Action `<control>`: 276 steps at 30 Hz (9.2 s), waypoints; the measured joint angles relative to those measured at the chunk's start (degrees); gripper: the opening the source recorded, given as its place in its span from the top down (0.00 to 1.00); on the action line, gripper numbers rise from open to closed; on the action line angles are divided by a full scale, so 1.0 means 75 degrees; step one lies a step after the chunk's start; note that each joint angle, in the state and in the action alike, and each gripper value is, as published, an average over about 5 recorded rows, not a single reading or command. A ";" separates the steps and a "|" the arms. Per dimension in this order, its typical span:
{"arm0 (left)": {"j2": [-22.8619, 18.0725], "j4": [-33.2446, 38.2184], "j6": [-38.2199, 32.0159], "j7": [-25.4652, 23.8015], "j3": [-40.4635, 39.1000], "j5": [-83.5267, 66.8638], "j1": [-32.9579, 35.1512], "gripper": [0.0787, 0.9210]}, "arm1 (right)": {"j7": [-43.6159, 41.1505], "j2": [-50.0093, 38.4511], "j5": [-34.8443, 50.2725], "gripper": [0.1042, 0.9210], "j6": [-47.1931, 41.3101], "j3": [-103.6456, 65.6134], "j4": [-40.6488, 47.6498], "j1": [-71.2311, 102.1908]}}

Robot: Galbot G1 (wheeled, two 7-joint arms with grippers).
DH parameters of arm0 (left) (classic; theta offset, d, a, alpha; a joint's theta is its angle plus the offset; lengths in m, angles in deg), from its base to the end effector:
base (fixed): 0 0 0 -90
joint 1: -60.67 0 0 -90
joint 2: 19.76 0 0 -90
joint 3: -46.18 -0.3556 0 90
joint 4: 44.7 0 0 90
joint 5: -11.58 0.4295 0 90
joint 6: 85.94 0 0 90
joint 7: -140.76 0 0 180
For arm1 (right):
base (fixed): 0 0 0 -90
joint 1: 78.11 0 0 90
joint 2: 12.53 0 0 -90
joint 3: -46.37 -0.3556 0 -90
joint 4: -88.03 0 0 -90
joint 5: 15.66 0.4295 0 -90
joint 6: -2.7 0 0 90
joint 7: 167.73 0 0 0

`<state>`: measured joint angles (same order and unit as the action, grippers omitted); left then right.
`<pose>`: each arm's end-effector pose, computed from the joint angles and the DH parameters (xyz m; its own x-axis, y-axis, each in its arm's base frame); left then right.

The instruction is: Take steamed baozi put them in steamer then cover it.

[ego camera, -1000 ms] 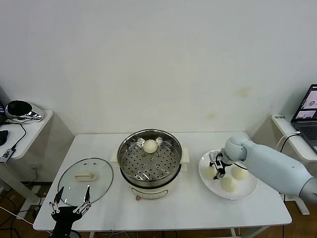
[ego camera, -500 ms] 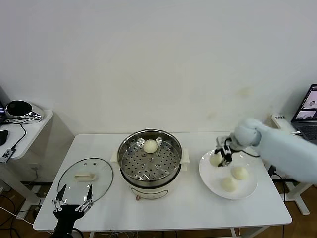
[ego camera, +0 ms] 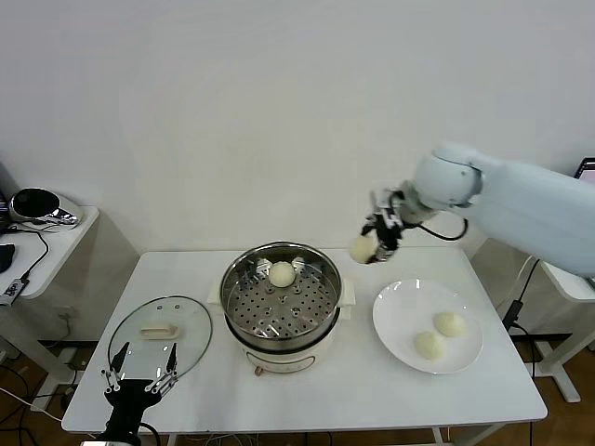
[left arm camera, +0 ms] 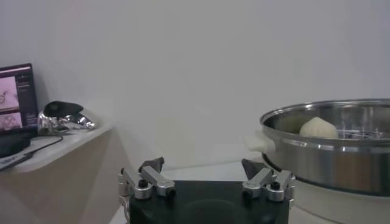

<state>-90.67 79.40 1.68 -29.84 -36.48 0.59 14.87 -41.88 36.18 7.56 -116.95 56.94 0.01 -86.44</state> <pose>0.1876 0.0805 -0.3130 -0.9920 -0.0723 0.1030 -0.0556 0.9860 0.1570 0.5623 0.0726 0.0028 -0.3342 -0.2822 0.8993 -0.9116 -0.1457 -0.3845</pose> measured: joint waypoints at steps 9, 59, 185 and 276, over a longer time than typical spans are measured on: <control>-0.0060 0.0007 -0.0011 0.0007 0.0107 -0.0041 0.0045 0.12 | 0.0742 0.1813 0.0954 0.38 -0.0747 0.0242 0.0703 0.0112; -0.0048 0.0015 -0.0119 0.0013 0.0060 -0.0011 -0.0053 0.12 | -0.0304 0.1588 0.0379 0.12 -0.0729 0.0624 0.0461 -0.0002; -0.0482 0.0151 -0.0247 0.0082 0.0334 0.0153 0.0153 0.12 | -0.0810 0.3116 -0.2848 0.37 0.5393 0.0619 0.1125 0.1132; -0.0269 -0.0055 -0.0303 0.0075 0.0046 0.0309 0.0072 0.12 | -0.0693 -0.1460 -0.5460 0.19 0.2363 -0.5802 0.2789 0.7115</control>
<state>-92.69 78.98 -0.60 -29.28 -36.13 2.91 15.41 -47.08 25.23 -33.40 -99.22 13.42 20.93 -33.08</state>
